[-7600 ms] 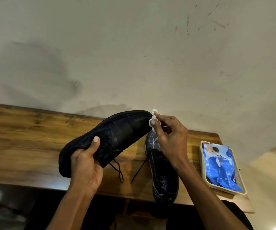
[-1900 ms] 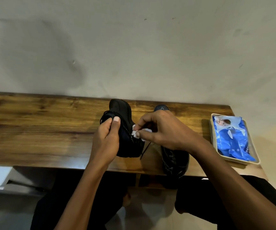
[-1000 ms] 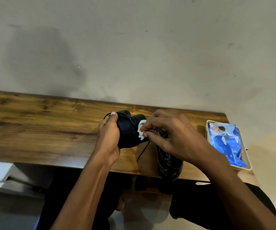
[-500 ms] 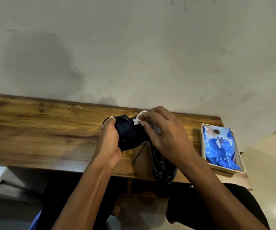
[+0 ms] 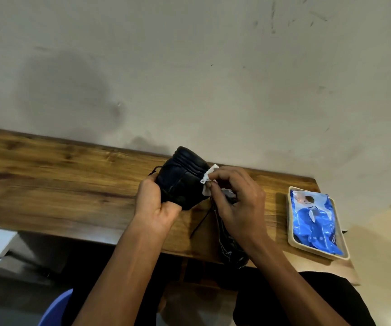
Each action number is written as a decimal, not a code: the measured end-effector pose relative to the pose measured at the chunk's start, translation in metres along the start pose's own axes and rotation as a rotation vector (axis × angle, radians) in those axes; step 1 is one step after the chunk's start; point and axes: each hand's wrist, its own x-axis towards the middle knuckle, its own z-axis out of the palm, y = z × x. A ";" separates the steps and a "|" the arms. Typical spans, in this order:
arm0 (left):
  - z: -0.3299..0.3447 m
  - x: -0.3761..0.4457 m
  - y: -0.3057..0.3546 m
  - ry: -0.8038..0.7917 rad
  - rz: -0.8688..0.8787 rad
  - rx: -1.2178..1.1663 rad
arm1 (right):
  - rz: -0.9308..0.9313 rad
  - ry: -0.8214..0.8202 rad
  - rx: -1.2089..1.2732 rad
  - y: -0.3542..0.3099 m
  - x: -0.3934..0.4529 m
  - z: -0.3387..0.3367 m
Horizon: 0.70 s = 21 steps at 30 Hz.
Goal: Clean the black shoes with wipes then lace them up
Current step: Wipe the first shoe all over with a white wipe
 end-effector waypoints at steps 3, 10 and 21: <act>-0.001 0.000 0.001 -0.017 0.009 -0.025 | 0.369 -0.030 0.258 0.004 -0.007 0.012; -0.001 0.005 -0.003 0.063 0.093 -0.004 | 0.597 -0.056 0.477 -0.012 -0.002 0.014; -0.001 0.001 -0.008 0.039 0.090 -0.007 | -0.142 -0.089 -0.103 -0.040 0.005 0.027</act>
